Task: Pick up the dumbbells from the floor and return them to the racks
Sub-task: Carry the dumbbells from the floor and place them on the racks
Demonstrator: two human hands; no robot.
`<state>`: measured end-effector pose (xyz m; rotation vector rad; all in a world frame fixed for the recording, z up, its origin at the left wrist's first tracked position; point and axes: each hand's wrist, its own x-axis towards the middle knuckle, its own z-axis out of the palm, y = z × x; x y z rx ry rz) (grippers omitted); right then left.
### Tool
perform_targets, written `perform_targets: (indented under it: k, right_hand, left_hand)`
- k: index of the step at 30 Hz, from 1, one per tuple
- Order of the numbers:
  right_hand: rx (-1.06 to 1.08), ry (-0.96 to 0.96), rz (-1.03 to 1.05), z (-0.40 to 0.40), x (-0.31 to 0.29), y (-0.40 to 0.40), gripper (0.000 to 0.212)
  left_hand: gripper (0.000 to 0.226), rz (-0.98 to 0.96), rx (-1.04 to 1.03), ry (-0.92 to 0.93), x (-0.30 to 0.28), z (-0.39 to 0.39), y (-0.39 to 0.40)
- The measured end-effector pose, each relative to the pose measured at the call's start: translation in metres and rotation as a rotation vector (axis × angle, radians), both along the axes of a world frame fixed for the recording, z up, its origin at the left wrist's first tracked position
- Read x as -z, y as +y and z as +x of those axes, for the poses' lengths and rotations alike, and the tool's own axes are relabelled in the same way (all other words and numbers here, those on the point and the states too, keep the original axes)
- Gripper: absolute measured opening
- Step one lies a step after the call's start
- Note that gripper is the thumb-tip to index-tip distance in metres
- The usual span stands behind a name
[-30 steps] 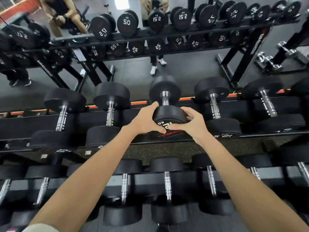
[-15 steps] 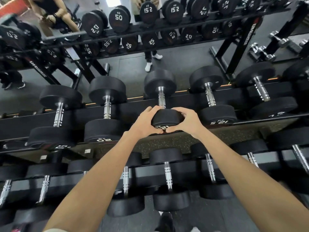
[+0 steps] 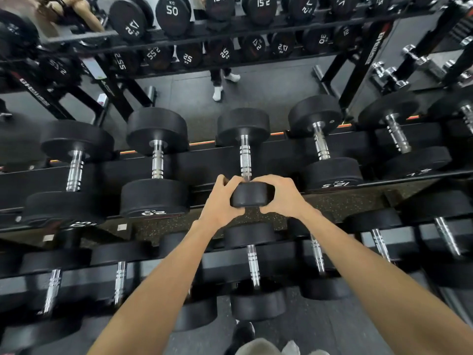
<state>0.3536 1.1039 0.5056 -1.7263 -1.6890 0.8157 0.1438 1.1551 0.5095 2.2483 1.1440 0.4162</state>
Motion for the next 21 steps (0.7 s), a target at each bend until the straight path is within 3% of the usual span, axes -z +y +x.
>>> perform_targets:
  k: [11,16,21]
  right_hand:
    - [-0.283,-0.281,-0.063,0.003,-0.028,0.027,0.081]
    - [-0.307,-0.287,-0.058,0.001,-0.031,0.027,0.081]
    - [-0.195,-0.187,-0.085,0.006,-0.044,0.046,0.083]
  left_hand:
    - [0.065,-0.031,-0.039,-0.028,0.016,-0.004,0.004]
    - [0.067,0.006,-0.014,0.028,0.011,-0.005,0.005]
    - [0.072,0.056,-0.024,0.109,-0.011,0.006,0.032]
